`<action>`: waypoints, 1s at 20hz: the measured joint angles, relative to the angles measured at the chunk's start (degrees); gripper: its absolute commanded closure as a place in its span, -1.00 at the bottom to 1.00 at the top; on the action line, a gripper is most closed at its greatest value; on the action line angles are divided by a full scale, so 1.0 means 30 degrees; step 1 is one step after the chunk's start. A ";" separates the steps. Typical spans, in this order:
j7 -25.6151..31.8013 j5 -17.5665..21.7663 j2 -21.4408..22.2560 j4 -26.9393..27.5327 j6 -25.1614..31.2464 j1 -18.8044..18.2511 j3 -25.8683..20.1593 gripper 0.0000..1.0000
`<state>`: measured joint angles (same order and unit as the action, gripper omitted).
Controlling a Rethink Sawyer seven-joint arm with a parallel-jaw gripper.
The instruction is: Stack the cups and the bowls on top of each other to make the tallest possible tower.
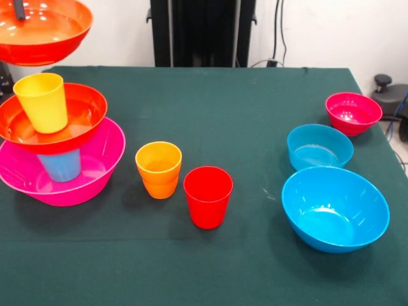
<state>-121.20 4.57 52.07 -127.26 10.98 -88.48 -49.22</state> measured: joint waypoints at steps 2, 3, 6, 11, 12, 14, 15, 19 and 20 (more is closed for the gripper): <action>0.0000 0.0000 -0.0110 0.0168 0.0000 -0.0002 0.0003 1.00; 0.0000 0.0000 -0.0151 0.0237 0.0000 -0.0002 0.0003 1.00; 0.0000 0.0004 -0.0430 0.0559 0.0000 0.0006 0.0003 1.00; 0.0000 0.0004 -0.0828 0.0855 -0.0002 0.0030 0.0000 1.00; 0.0000 0.0004 -0.0895 0.0890 -0.0004 0.0029 0.0000 1.00; 0.0000 0.0004 -0.1005 0.0923 -0.0004 0.0028 -0.0014 1.00; 0.0000 0.0006 -0.1044 0.0923 -0.0002 0.0028 -0.0030 1.00; 0.0000 0.0004 -0.1103 0.0925 -0.0004 0.0031 -0.0107 1.00; 0.0000 0.0004 -0.1107 0.0925 -0.0004 0.0029 -0.0129 1.00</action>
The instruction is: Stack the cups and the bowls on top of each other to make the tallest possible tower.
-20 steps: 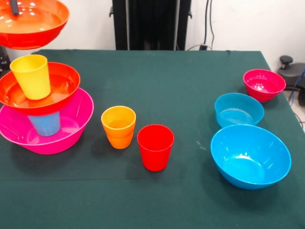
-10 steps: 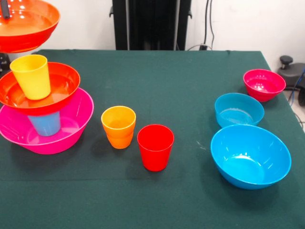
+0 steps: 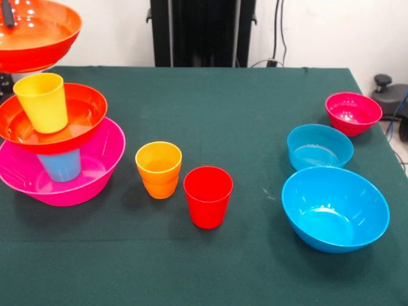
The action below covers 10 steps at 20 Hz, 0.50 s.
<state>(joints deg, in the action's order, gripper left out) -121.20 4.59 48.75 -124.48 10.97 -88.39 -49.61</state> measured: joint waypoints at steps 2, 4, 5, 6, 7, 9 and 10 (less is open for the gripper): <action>0.0000 0.0000 0.0004 0.0000 0.0000 0.0002 -0.0027 1.00; 0.0000 0.0000 0.0002 0.0000 0.0000 0.0008 -0.0058 1.00; 0.0000 0.0002 0.0002 0.0000 0.0000 0.0008 -0.0080 1.00; 0.0000 0.0004 0.0002 0.0000 0.0000 0.0008 -0.0102 1.00; 0.0000 0.0000 0.0002 0.0000 0.0000 0.0008 -0.0118 1.00; 0.0000 0.0004 0.0000 -0.0003 0.0004 0.0010 -0.0149 1.00; 0.0000 0.0004 0.0002 0.0000 0.0004 0.0010 -0.0204 1.00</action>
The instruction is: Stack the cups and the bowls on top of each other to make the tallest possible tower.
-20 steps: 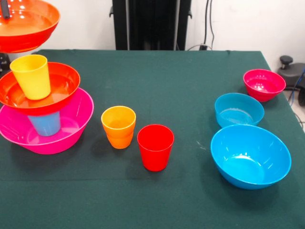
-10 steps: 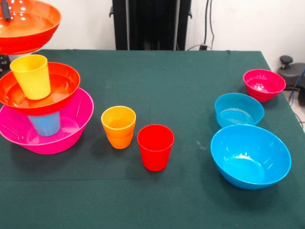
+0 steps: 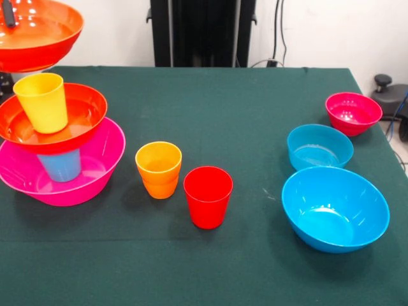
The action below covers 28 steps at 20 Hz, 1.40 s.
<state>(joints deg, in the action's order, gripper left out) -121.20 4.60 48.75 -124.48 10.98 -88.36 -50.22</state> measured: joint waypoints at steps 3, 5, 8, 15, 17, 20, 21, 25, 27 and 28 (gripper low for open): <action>0.0000 -0.0004 -0.0037 0.0000 -0.0004 0.0018 -0.0066 1.00; 0.0000 -0.0002 -0.0139 0.0001 -0.0002 0.0050 -0.0072 1.00; 0.0000 -0.0004 -0.0540 0.0003 -0.0004 0.0155 -0.0072 1.00; 0.0000 -0.0008 -0.1439 0.0008 -0.0008 0.0216 -0.0069 1.00; 0.0000 -0.0006 -0.1621 0.0007 -0.0004 0.0220 -0.0069 1.00; 0.0000 -0.0008 -0.1914 0.0008 -0.0004 0.0220 -0.0069 1.00; 0.0000 -0.0008 -0.1963 0.0008 -0.0004 0.0222 -0.0066 1.00; 0.0000 -0.0008 -0.2240 0.0011 -0.0008 0.0222 -0.0066 1.00; 0.0000 -0.0008 -0.2351 0.0011 -0.0008 0.0222 -0.0066 1.00; 0.0000 -0.0008 -0.2387 0.0011 -0.0008 0.0222 -0.0066 1.00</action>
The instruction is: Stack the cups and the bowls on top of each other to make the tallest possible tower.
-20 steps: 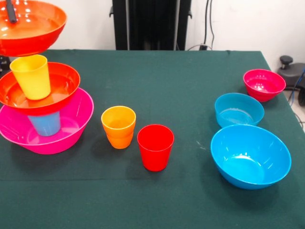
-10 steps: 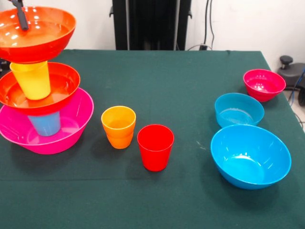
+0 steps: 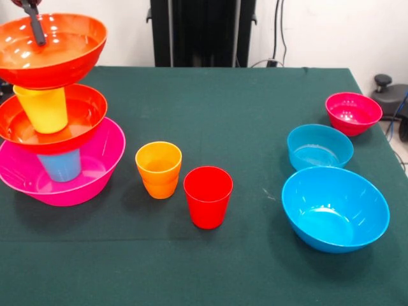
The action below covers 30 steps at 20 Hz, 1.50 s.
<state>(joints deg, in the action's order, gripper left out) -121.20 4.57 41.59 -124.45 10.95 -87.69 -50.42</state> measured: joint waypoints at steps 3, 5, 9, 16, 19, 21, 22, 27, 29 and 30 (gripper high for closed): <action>0.0000 0.0004 -0.0202 0.0003 0.0000 0.0000 0.0006 1.00; 0.0000 0.0146 -0.0332 0.0006 0.0000 0.0000 0.0006 1.00; 0.0000 0.0556 -0.0598 0.0059 0.0002 -0.0010 0.0018 1.00; 0.0000 0.1222 -0.0870 0.0265 0.0314 -0.0090 0.0033 1.00; 0.0000 0.1475 -0.0966 0.0441 0.0636 -0.0151 0.0036 1.00; 0.0000 0.1619 -0.0984 0.0554 0.0857 -0.0203 0.0037 1.00; 0.0000 0.1685 -0.0989 0.0611 0.0975 -0.0234 0.0039 1.00; 0.0000 0.1819 -0.0989 0.0956 0.1881 -0.0369 0.0047 1.00; 0.0000 0.1819 -0.0989 0.1058 0.2180 -0.0376 0.0054 1.00; 0.0000 0.1819 -0.0989 0.1121 0.2359 -0.0379 0.0058 1.00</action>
<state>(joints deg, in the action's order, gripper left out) -121.20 10.03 38.62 -121.09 18.03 -88.83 -50.25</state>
